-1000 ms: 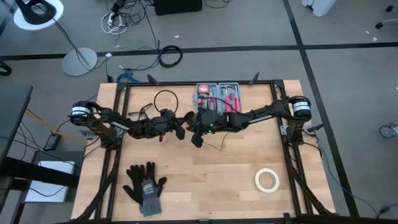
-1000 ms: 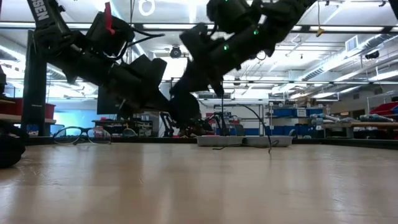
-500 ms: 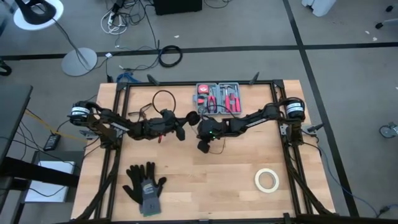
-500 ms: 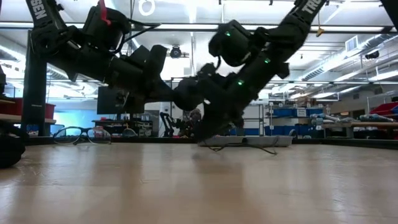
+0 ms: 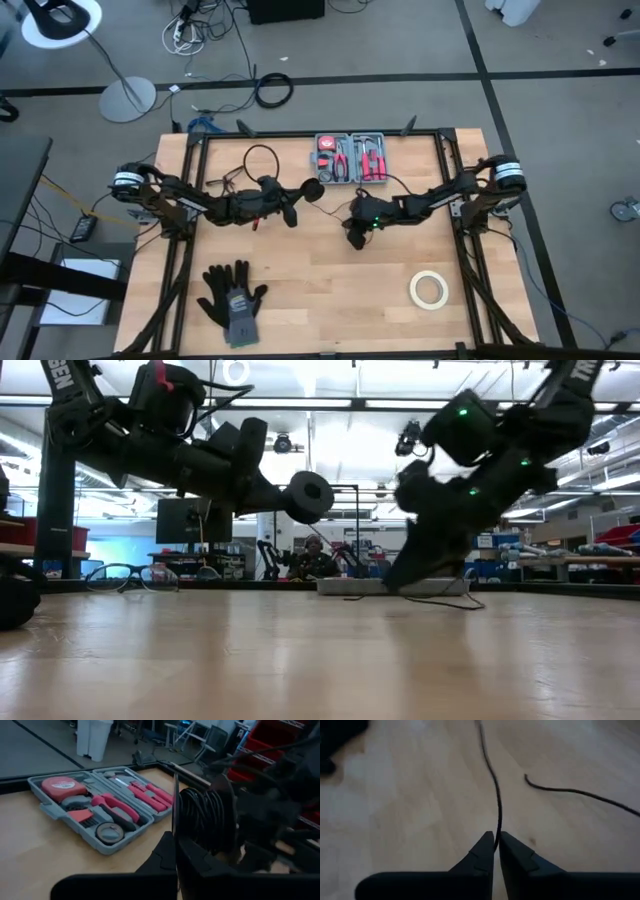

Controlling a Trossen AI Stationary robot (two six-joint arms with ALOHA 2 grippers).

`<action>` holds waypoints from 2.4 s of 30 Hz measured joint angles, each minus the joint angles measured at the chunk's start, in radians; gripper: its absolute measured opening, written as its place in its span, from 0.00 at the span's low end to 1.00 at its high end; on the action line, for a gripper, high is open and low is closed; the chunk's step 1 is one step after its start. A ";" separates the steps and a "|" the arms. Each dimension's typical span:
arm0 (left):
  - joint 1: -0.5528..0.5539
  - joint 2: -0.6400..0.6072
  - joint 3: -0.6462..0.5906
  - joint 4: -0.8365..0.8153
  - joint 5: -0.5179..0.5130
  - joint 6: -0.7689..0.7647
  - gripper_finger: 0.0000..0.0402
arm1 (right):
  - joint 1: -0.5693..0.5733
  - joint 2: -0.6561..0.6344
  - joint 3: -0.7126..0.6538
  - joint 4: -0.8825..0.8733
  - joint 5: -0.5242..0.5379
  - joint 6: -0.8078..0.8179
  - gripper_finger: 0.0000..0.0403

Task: Coil cords
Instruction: Coil the black wire onto the black spool

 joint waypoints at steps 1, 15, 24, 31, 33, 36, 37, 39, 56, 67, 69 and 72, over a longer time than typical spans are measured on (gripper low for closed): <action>0.000 0.000 0.000 0.004 0.005 0.006 0.00 | 0.000 -0.024 -0.023 0.003 0.001 0.004 0.06; -0.001 0.001 -0.001 0.067 0.084 0.056 0.00 | 0.000 0.005 -0.055 0.235 0.002 -0.013 0.02; -0.001 0.001 -0.001 0.059 0.083 0.078 0.00 | 0.021 0.172 -0.019 0.546 0.011 -0.084 0.11; -0.001 0.001 -0.001 0.065 0.082 0.078 0.00 | 0.020 0.356 0.105 0.578 0.000 -0.099 0.27; -0.001 0.001 -0.001 0.064 0.082 0.078 0.00 | 0.021 0.385 0.132 0.580 -0.009 -0.102 0.30; -0.001 0.001 -0.001 0.064 0.082 0.078 0.00 | 0.020 0.404 0.161 0.588 -0.050 -0.094 0.30; -0.001 0.001 -0.001 0.066 0.082 0.078 0.00 | 0.020 0.404 0.164 0.584 -0.060 -0.095 0.29; -0.001 0.001 -0.001 0.065 0.082 0.078 0.00 | 0.020 0.400 0.164 0.571 -0.065 -0.099 0.25; -0.001 0.003 -0.150 0.283 0.131 0.080 0.00 | 0.013 0.141 0.162 -0.003 0.057 -0.109 0.00; -0.001 0.001 -0.147 0.174 0.171 0.102 0.00 | -0.074 -0.128 0.159 -0.197 0.082 -0.082 0.00; -0.001 0.001 -0.137 0.123 0.163 0.102 0.00 | -0.082 -0.158 0.159 -0.195 0.082 -0.083 0.00; -0.001 0.001 -0.099 0.042 0.156 0.103 0.00 | -0.087 -0.173 0.183 -0.204 0.081 -0.092 0.00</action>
